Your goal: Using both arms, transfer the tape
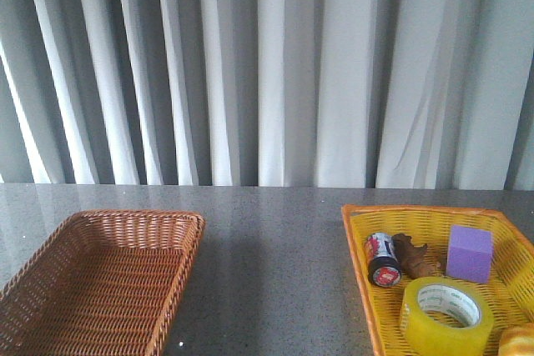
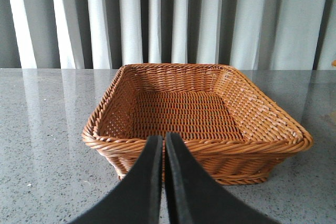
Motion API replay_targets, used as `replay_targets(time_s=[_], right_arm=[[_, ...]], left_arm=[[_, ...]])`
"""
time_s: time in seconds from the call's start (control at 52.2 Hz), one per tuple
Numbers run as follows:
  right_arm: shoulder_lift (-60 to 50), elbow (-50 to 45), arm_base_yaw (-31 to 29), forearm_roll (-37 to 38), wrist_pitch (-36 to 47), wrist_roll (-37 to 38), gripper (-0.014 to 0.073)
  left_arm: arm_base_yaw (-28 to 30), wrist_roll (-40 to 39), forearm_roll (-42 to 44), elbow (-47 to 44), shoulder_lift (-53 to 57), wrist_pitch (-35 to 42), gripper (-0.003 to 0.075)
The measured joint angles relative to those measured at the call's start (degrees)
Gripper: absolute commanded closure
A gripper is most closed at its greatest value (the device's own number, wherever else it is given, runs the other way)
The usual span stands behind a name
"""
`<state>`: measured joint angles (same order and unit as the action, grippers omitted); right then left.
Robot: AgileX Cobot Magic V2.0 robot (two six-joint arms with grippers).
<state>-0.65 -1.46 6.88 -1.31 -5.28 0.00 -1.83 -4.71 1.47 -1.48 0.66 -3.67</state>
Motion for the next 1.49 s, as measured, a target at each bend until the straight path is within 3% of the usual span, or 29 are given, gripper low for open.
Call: replay_targets(time_s=[1.493], right_arm=[[0.0, 0.0, 0.0, -2.0, 1.1, 1.3, 0.0599]], left_arm=[[0.0, 0.0, 0.0, 0.0, 0.0, 0.0, 0.0726]])
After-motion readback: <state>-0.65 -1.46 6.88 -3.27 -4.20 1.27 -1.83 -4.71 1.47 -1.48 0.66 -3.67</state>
